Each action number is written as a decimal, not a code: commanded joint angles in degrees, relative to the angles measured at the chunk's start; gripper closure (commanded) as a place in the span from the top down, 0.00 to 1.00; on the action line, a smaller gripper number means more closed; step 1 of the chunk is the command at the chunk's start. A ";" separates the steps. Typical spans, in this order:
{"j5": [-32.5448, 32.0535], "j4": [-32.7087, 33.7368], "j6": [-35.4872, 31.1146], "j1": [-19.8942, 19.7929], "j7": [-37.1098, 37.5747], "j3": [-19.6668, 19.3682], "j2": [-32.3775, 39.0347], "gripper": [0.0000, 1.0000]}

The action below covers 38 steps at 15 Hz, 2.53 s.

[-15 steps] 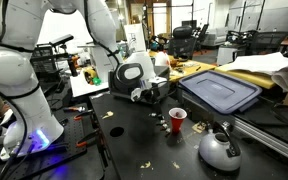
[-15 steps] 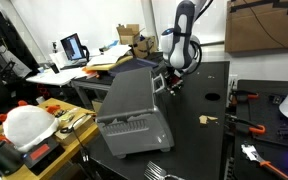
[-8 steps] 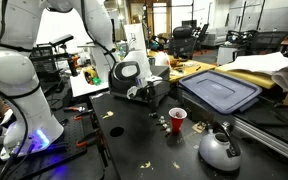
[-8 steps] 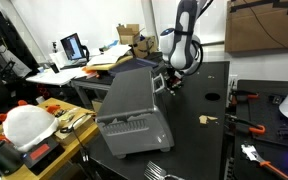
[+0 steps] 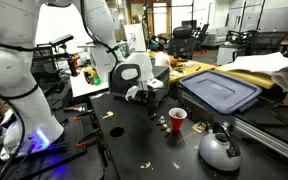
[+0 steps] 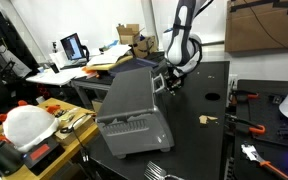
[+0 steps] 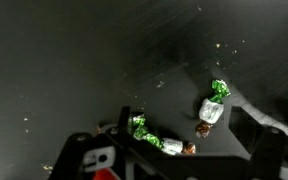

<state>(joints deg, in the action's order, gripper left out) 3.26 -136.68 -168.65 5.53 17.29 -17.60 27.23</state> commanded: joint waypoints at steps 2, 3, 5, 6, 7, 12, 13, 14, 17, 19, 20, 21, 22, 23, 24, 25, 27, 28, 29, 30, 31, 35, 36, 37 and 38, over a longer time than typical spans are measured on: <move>3.67 1.35 1.17 -6.64 -0.77 4.79 0.25 1.00; 4.24 1.59 1.31 -7.55 -0.82 5.50 0.50 1.00; 4.98 2.03 1.23 -8.62 -0.80 6.73 0.89 1.00; 5.33 2.29 1.30 -9.14 -0.92 7.49 1.03 1.00; 5.73 2.59 1.19 -9.54 -1.02 8.19 1.14 1.00; 7.13 4.22 1.43 -10.72 -1.19 10.15 1.87 1.00; 7.23 4.42 1.29 -10.98 -1.32 10.38 2.20 1.00; 7.05 4.59 0.99 -10.80 -1.18 10.15 2.61 1.00; 6.94 5.47 0.94 -11.00 -1.19 10.11 4.64 1.00; 6.50 5.95 0.92 -10.36 -0.74 9.31 5.70 1.00; 6.41 6.19 0.99 -10.14 -0.59 9.06 6.12 1.00; 6.14 6.36 1.28 -9.57 -0.22 8.42 6.09 1.00; 5.78 6.07 1.62 -8.92 0.12 7.66 5.71 1.00; 5.39 5.80 1.47 -8.10 0.59 6.70 5.52 1.00; 4.91 5.58 1.33 -7.17 1.02 5.46 5.39 1.00; 4.70 5.44 1.75 -6.62 1.25 4.53 5.21 1.00; 4.33 5.04 2.51 -5.29 1.87 2.24 5.00 1.00; 4.16 4.91 2.95 -4.78 2.03 1.22 4.91 1.00; 3.99 4.63 3.53 -4.48 2.15 0.35 4.71 1.00; 3.89 4.34 4.03 -4.40 2.13 -0.17 4.46 1.00; 3.73 4.18 4.51 -4.21 2.22 -0.71 4.36 1.00; 3.97 3.89 5.17 -5.52 0.32 0.78 3.49 1.00; 3.96 3.96 5.17 -6.16 -0.72 1.60 3.39 1.00; 3.83 3.97 4.74 -7.11 -2.39 2.70 3.28 1.00; 3.56 4.14 4.65 -7.78 -3.73 3.53 3.33 1.00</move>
<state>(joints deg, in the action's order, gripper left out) 8.02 -131.61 -165.18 0.06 16.66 -16.72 32.22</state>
